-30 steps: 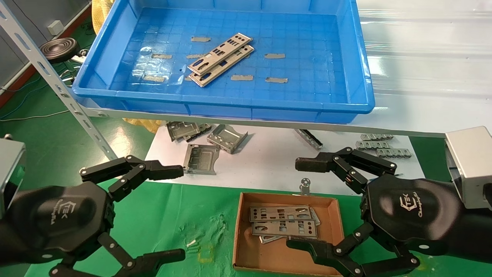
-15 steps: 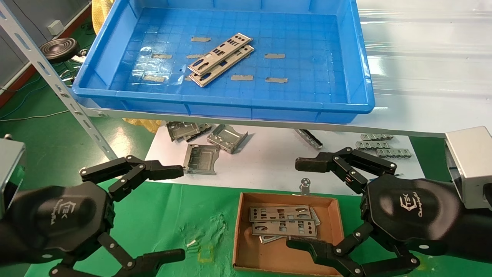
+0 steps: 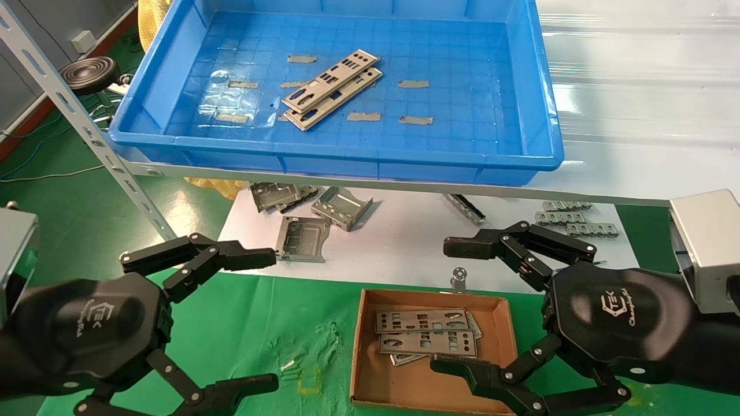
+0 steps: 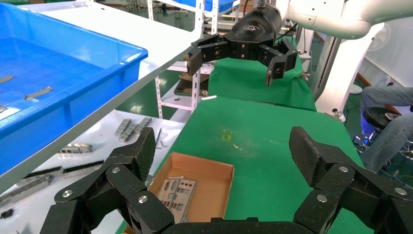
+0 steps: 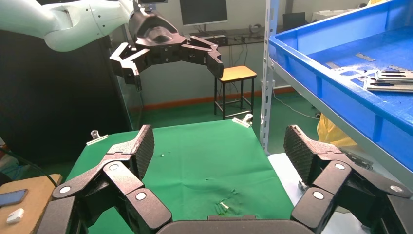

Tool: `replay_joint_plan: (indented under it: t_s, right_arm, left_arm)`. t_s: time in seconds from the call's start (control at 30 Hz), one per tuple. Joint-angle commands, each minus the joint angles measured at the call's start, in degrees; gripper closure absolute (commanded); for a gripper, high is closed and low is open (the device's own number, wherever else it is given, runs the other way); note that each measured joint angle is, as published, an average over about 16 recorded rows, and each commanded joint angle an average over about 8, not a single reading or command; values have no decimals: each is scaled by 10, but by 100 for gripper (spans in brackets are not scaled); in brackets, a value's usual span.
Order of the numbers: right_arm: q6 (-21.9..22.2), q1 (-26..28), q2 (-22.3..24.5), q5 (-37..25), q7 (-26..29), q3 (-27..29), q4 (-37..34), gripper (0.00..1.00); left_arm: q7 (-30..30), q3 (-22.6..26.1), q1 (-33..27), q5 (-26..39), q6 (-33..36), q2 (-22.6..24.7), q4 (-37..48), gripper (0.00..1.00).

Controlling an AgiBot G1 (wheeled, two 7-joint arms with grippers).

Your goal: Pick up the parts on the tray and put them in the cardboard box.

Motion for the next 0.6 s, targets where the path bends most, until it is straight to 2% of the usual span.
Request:
replay_joint_plan:
  t_s: [0.03,0.6]
  right_arm:
    - [0,0,0,0,0,0,0,100]
    - [0,0,0,0,0,0,0,100]
  left_arm:
    - [0,0,0,0,0,0,0,0]
    - [0,0,0,0,0,0,0,0]
